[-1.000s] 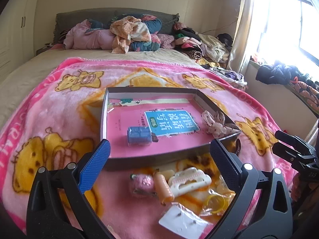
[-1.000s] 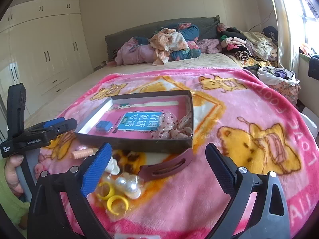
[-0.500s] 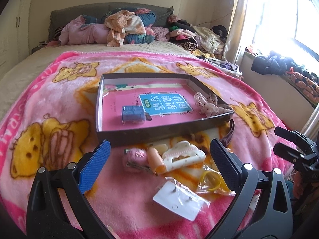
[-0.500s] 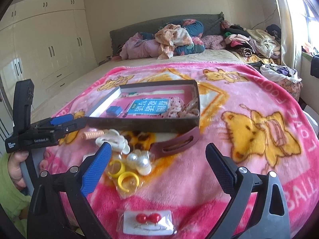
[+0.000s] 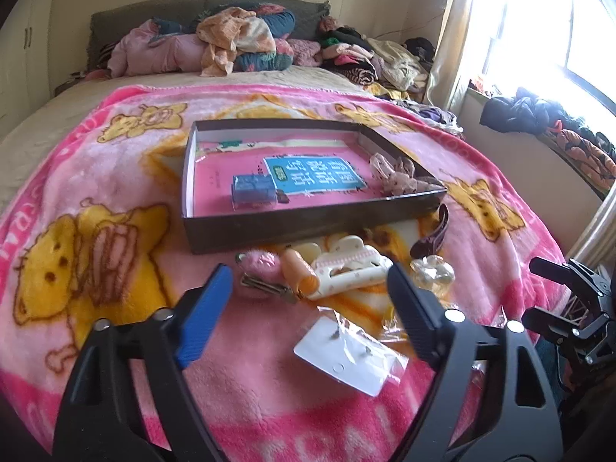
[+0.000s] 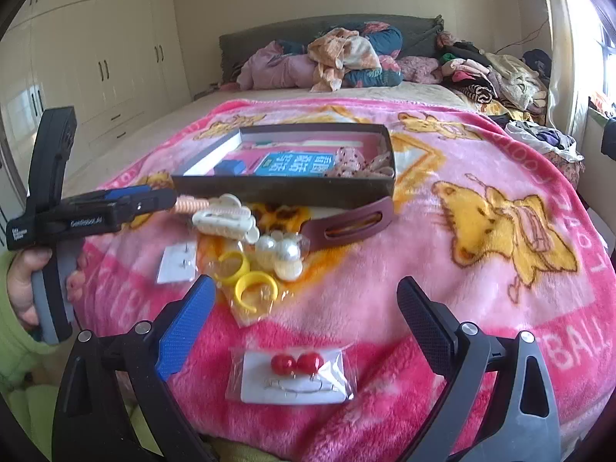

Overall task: Organize jewelry
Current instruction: 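Withdraw both open tools from the tray toward the remaining jewelry, then grasp the peach coiled hair tie with the left tool while the right tool grasps the red earring card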

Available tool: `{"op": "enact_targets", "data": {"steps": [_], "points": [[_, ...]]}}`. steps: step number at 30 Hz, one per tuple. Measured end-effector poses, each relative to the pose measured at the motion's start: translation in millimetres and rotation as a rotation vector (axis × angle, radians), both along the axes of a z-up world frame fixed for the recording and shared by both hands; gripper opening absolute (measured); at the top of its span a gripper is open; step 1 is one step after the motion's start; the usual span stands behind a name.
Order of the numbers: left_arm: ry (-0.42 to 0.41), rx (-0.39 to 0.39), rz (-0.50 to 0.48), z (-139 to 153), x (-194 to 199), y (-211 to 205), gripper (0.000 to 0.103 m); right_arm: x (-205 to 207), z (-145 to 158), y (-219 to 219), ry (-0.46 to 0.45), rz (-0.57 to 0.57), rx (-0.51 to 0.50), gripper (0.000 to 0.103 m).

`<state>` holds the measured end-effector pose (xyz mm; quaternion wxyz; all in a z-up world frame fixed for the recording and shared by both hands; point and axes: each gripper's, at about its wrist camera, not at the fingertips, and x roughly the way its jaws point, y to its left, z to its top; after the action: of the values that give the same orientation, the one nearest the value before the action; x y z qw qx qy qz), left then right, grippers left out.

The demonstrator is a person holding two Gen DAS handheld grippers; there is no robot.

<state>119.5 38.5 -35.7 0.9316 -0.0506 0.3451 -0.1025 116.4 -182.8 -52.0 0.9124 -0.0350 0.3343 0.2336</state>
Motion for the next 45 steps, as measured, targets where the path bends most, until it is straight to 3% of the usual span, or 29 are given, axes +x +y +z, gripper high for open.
{"op": "enact_targets", "data": {"steps": [5,17,25,27,30,45], "points": [[0.019,-0.01,-0.021,-3.1,0.9,-4.0,0.05,-6.1,-12.4,3.6,0.051,0.018,-0.05,0.093],[0.019,-0.002,-0.036,-7.9,10.1,-15.4,0.035,-9.0,-41.9,17.8,0.14,0.05,-0.181,0.095],[0.039,-0.008,-0.014,-15.8,16.3,-10.8,0.02,-3.9,-55.6,28.4,0.177,0.063,-0.25,0.095],[0.034,-0.013,-0.009,-15.1,16.2,-9.6,0.013,-3.0,-57.2,29.4,0.184,0.071,-0.249,0.087],[0.034,-0.02,-0.014,-14.6,16.7,-7.8,0.013,-1.8,-56.3,27.9,0.185,0.077,-0.23,0.082],[-0.024,-0.036,-0.017,3.2,12.8,-6.5,0.012,7.1,-27.5,6.2,0.123,0.028,-0.035,0.081]]}}
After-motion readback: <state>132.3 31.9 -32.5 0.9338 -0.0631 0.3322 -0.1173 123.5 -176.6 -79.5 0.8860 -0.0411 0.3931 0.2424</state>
